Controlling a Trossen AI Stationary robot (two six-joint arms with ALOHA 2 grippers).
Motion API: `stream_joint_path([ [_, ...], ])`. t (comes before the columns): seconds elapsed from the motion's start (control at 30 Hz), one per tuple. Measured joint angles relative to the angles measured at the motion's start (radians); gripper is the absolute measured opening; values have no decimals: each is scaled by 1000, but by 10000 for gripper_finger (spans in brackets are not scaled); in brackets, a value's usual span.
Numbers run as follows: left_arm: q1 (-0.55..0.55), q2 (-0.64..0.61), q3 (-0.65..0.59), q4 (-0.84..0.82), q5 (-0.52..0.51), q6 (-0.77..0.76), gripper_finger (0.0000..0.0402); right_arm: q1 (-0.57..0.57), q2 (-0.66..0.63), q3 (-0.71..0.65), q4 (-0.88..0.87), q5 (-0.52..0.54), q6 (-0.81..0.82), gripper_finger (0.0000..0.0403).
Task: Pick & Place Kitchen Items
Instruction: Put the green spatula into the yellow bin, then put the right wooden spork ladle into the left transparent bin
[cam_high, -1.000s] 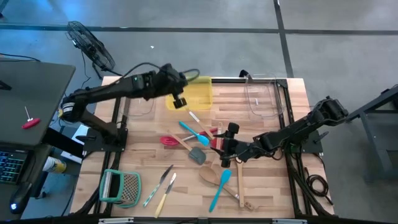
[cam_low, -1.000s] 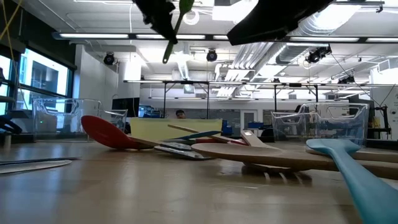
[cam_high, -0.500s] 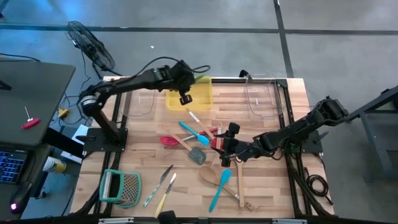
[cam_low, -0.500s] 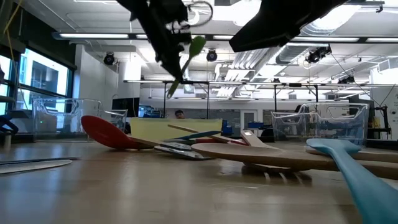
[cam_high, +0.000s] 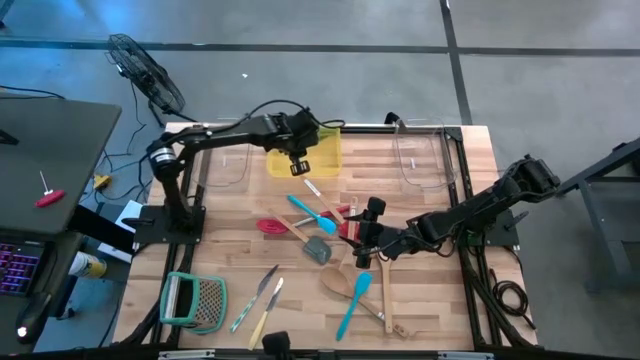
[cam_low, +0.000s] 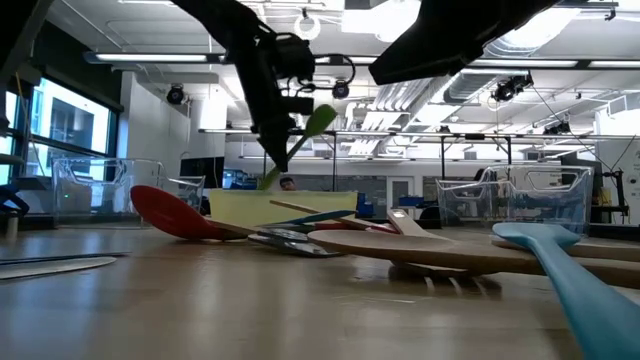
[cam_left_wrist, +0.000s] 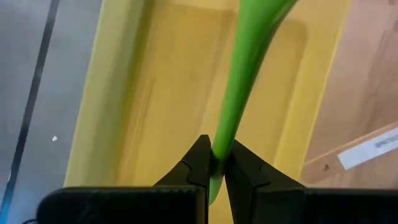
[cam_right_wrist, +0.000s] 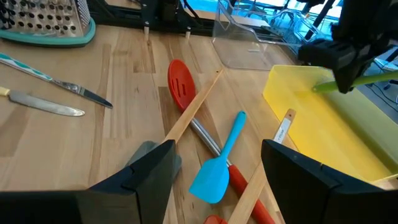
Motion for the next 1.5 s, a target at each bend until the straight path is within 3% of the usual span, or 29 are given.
stream_joint_path([
  [0.4,0,64,0,-36,-101,19,19,0,0,0,1,-23,1,231],
  [1.2,0,64,0,-98,-116,15,19,0,0,0,3,-43,2,231],
  [1.5,-1,63,0,-94,-121,-11,76,0,0,0,-7,-44,28,231],
])
